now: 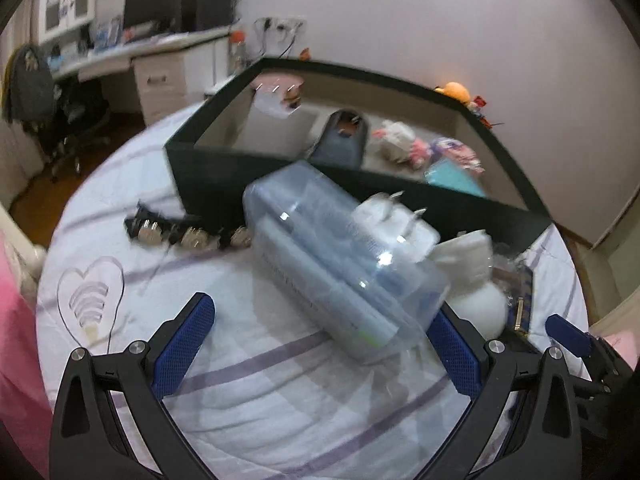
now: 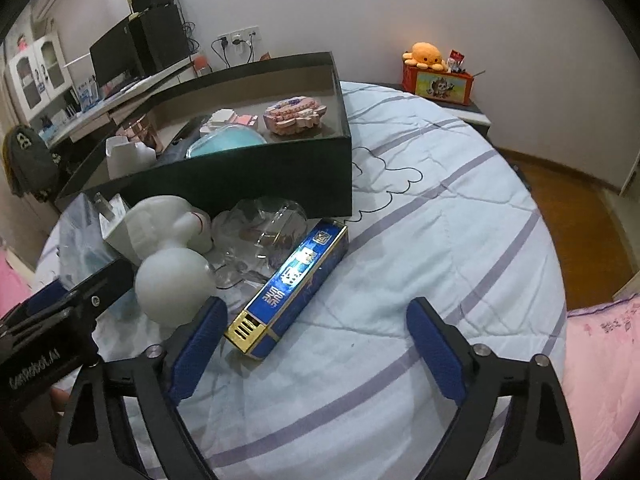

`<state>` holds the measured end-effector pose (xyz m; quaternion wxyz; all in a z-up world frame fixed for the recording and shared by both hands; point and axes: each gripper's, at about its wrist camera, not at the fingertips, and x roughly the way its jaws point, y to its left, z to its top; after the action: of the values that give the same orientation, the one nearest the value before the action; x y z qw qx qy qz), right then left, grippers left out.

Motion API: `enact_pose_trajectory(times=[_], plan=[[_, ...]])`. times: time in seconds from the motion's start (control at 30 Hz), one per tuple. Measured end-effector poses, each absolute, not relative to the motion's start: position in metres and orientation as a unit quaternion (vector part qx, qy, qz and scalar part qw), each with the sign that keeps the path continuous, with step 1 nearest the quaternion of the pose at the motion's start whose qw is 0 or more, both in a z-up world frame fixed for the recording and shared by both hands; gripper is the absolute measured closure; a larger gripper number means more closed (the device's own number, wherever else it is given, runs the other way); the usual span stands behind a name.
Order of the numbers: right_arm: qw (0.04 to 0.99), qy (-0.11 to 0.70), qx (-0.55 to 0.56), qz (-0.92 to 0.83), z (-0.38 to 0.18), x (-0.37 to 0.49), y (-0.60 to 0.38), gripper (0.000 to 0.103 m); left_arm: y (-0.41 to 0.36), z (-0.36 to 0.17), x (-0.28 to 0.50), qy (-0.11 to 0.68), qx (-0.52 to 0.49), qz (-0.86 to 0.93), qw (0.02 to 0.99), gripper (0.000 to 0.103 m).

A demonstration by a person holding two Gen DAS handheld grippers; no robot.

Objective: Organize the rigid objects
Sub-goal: 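Move the left tool to the clear plastic case while the right tool approaches the blue-gold box, then close the left tool on the clear plastic case while the right tool grasps the blue-gold box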

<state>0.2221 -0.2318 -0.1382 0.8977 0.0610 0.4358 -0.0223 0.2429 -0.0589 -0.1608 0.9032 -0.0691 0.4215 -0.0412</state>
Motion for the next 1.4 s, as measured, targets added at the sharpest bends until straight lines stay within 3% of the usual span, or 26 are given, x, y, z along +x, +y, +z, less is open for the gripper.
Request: enact_pose_trajectory(times=[0.3, 0.37, 0.4, 0.43, 0.53, 0.63, 0.77, 0.87, 0.93, 1.03, 1.13, 1.4], plan=[[0.902, 0.429, 0.045, -0.027, -0.137, 0.223, -0.232, 0.031, -0.042, -0.159, 0.251, 0.413, -0.076, -0.018, 0.908, 0.001], [0.902, 0.428, 0.045, -0.030, -0.137, 0.224, -0.231, 0.032, -0.037, -0.159, 0.252, 0.411, -0.080, -0.023, 0.908, 0.012], [0.902, 0.427, 0.049, -0.032, -0.136, 0.224, -0.232, 0.032, -0.036, -0.159, 0.252, 0.412, -0.080, -0.025, 0.908, 0.024], [0.903, 0.424, 0.057, -0.034, -0.134, 0.223, -0.233, 0.032, -0.035, -0.158, 0.251, 0.412, -0.078, -0.027, 0.908, 0.029], [0.902, 0.427, 0.057, -0.036, -0.134, 0.225, -0.232, 0.032, -0.033, -0.157, 0.249, 0.411, -0.066, -0.025, 0.909, 0.023], [0.900, 0.430, 0.050, -0.042, -0.138, 0.228, -0.230, 0.032, -0.031, -0.163, 0.257, 0.435, -0.057, 0.006, 0.899, 0.000], [0.901, 0.428, 0.052, -0.037, -0.138, 0.227, -0.230, 0.033, -0.027, -0.166, 0.265, 0.432, -0.071, 0.007, 0.899, 0.001], [0.903, 0.425, 0.052, -0.032, -0.136, 0.224, -0.232, 0.042, -0.026, -0.165, 0.265, 0.422, -0.080, -0.010, 0.903, 0.013], [0.903, 0.424, 0.056, -0.028, -0.136, 0.220, -0.234, 0.049, -0.026, -0.164, 0.262, 0.415, -0.081, -0.024, 0.906, 0.028], [0.904, 0.424, 0.060, -0.023, -0.135, 0.218, -0.237, 0.059, -0.026, -0.163, 0.259, 0.411, -0.088, -0.034, 0.907, 0.031], [0.905, 0.421, 0.065, -0.013, -0.133, 0.217, -0.237, 0.077, -0.024, -0.161, 0.255, 0.408, -0.091, -0.045, 0.908, 0.035], [0.902, 0.425, 0.071, -0.004, -0.133, 0.209, -0.237, 0.086, -0.017, -0.158, 0.232, 0.397, -0.063, -0.067, 0.913, 0.050]])
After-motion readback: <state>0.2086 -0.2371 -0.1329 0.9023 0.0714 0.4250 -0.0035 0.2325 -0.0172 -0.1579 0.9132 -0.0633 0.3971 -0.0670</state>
